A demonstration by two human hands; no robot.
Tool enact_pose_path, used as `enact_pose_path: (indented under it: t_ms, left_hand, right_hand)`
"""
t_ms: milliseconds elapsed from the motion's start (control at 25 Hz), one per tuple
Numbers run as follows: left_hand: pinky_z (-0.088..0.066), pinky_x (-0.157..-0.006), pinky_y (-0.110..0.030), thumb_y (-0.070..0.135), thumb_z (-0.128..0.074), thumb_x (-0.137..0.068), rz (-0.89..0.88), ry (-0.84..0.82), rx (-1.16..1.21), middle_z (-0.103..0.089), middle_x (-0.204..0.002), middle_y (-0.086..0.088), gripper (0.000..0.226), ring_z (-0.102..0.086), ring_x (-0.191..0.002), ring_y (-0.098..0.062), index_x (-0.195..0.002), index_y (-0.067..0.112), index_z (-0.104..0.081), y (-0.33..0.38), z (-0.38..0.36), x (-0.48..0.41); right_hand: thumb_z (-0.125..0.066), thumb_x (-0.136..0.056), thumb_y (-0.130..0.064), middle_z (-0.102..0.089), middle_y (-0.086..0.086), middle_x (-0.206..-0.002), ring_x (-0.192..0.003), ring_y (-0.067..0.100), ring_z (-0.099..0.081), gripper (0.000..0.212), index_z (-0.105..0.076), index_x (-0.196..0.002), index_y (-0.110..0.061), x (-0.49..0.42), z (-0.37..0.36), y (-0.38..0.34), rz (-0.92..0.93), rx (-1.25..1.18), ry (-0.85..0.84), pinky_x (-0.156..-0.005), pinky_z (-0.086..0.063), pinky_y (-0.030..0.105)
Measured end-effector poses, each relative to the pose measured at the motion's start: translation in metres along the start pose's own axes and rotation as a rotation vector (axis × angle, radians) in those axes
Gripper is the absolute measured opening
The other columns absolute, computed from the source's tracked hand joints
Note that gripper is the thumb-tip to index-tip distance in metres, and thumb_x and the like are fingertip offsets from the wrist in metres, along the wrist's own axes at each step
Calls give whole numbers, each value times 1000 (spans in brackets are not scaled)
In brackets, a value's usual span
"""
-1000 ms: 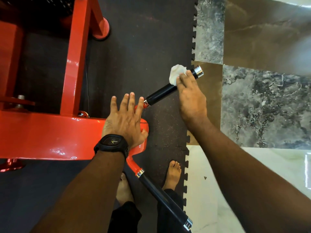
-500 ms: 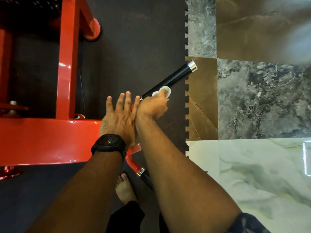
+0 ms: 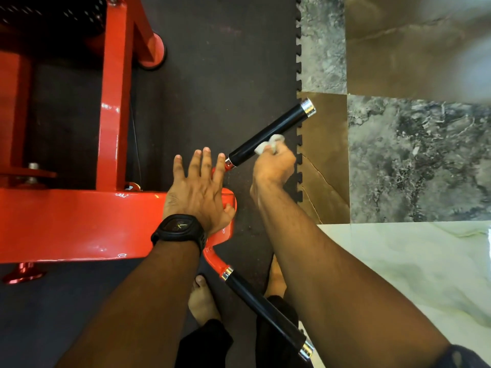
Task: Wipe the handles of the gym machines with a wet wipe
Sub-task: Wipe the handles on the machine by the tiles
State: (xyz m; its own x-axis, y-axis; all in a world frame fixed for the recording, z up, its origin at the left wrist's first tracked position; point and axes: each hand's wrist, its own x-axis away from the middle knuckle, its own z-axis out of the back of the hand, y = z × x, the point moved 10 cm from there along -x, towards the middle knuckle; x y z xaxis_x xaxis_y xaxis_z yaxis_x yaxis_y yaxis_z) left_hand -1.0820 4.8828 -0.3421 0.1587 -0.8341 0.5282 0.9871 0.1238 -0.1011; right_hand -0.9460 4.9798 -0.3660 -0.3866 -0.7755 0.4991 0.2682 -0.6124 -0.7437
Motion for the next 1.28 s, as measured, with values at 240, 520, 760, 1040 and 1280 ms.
enact_pose_path:
  t_ms: [240,520,760,1040,1280]
  left_hand:
    - [-14,-124,-47,47,-40,-97,-123,57,380,3,-168,-3,81,-2,-155,-17,-160,21,5,2,19,6]
    - [-42,-112,-37,28,-54,-90,78,283,1404,-62,-120,14,61,-58,-114,-2,-149,39,-43,-55,80,25]
    - [-52,-102,-38,25,-69,-80,-44,482,1478,-68,-126,11,66,-66,-113,-7,-144,31,-52,-85,191,105]
    - [-46,-87,-13,14,-76,-87,153,853,1249,-61,-112,-8,26,-61,-99,-17,-109,1,-72,-144,294,250]
    - [-55,-79,-36,12,-67,-94,252,1020,1425,-67,-89,-3,7,-64,-81,-11,-93,6,-63,-170,338,378]
  right_hand:
    - [-53,-102,-10,-68,7,-126,-111,16,-63,31,-64,-131,-12,25,24,-63,233,-59,77,-65,-33,-8]
    - [-59,-94,-14,-74,-7,-102,-95,7,-68,22,-71,-112,-18,96,12,-114,439,-25,-323,-88,-55,32]
    - [-67,-91,-27,-73,-3,-83,-75,5,-68,14,-64,-96,-14,180,48,-198,488,-89,-436,-77,-58,38]
    - [-64,-88,-37,-64,2,-103,-96,13,-61,27,-66,-75,-13,292,97,-286,726,-87,-546,-89,-52,42]
    - [-68,-86,-26,-60,-11,-69,-71,7,-57,24,-60,-64,-19,404,132,-340,807,-188,-859,-75,-52,46]
